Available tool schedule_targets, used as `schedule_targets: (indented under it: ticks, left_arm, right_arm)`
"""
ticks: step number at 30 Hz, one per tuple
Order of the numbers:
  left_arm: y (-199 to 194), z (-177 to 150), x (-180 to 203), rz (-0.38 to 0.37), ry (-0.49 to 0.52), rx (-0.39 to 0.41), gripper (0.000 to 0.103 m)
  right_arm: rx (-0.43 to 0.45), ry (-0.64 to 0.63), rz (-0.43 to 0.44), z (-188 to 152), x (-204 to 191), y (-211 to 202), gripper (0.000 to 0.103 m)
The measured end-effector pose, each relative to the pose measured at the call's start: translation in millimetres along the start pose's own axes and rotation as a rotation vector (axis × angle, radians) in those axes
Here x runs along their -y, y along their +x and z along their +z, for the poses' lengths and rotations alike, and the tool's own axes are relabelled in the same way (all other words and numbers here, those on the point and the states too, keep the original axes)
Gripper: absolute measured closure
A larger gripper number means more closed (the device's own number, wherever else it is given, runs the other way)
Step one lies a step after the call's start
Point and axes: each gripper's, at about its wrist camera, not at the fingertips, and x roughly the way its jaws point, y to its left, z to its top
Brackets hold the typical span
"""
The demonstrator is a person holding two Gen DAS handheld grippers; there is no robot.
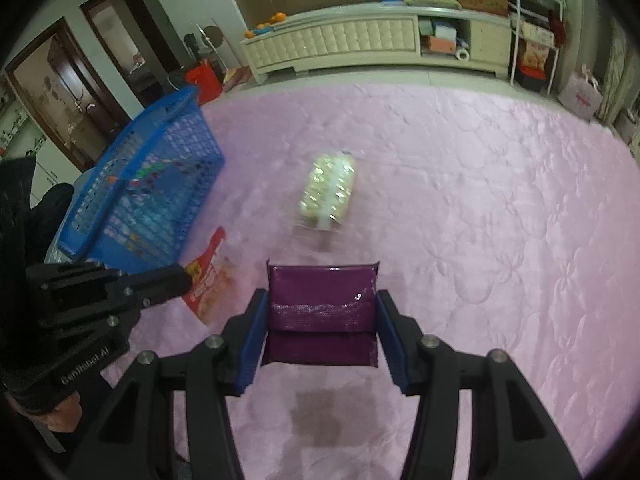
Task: Organize snacks
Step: 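Carry both packs to the basket and release them inside with both grippers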
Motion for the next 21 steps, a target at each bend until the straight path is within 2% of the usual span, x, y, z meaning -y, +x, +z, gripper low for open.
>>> schedule_targets:
  ticks: [9,12,16,21]
  left_arm:
    - [-64.4,9.4,-21.9,-0.073,-0.034,0.132,0.103]
    - [-94.5,10.0,-30.8,-0.135,-0.069,0.169,0.103]
    - [-123.9,14.3,-45.3,-0.149,-0.065,0.235,0.103]
    - [-150.0,18.5,-77.7,-0.125,-0.069,0.285,0.103]
  right_arm:
    - [0.061,-0.068,-0.027,12.4,-47.5,-50.3,0.046]
    - [0.089,-0.085,-0.031,20.4,-62.1,-63.9,0.046]
    - [0.125,-0.105,-0.024,30.8,-82.2,-76.7,0.046]
    - [0.162,-0.144,-0.003,48.2,-112.2,-86.7,0.046]
